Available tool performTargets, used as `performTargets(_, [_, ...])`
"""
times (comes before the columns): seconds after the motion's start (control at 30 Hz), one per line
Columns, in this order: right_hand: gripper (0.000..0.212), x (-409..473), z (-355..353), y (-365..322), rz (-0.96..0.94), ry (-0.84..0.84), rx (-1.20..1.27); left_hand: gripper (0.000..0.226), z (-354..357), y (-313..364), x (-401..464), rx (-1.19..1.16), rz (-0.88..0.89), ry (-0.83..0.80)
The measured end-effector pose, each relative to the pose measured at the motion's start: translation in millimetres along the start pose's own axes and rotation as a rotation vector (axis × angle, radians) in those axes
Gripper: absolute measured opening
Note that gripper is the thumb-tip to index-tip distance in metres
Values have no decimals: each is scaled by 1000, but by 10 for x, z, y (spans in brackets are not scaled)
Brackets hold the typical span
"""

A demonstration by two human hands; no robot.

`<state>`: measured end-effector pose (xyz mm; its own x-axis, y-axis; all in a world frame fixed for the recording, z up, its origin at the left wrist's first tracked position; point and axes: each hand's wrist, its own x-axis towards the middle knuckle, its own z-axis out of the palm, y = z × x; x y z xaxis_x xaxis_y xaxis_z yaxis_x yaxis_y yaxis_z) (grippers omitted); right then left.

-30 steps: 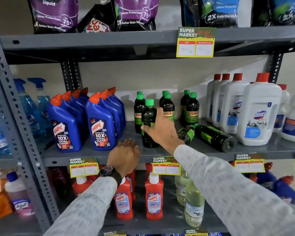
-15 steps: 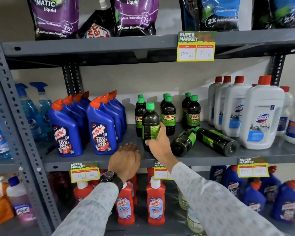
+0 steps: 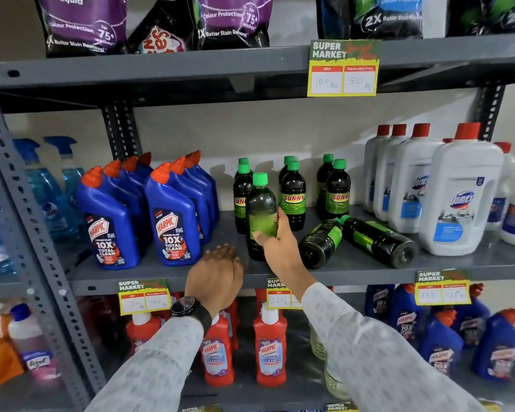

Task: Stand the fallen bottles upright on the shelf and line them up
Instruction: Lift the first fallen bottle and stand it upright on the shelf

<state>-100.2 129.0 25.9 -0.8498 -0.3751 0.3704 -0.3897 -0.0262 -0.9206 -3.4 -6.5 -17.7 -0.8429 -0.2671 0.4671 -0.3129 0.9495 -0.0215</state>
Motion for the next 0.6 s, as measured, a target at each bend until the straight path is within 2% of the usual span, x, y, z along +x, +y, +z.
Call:
performTargets(0.13, [47, -12, 16, 24, -13, 35, -109, 74, -27, 16, -1, -26, -6, 4])
performTargets(0.3, [77, -33, 100, -3, -49, 102, -216, 70, -23, 8, -4, -20, -4, -1])
performTargets(0.4, [79, -38, 75, -21, -45, 73, -193, 72, 17, -12, -2, 2, 11, -12])
performTargets(0.53, [66, -40, 41, -31, -13, 24, -161, 72, 29, -28, 3, 8, 10, -23])
performTargets(0.6, [71, -51, 35, -20, -23, 28, -194, 71, -3, -4, 2, -24, -7, -6])
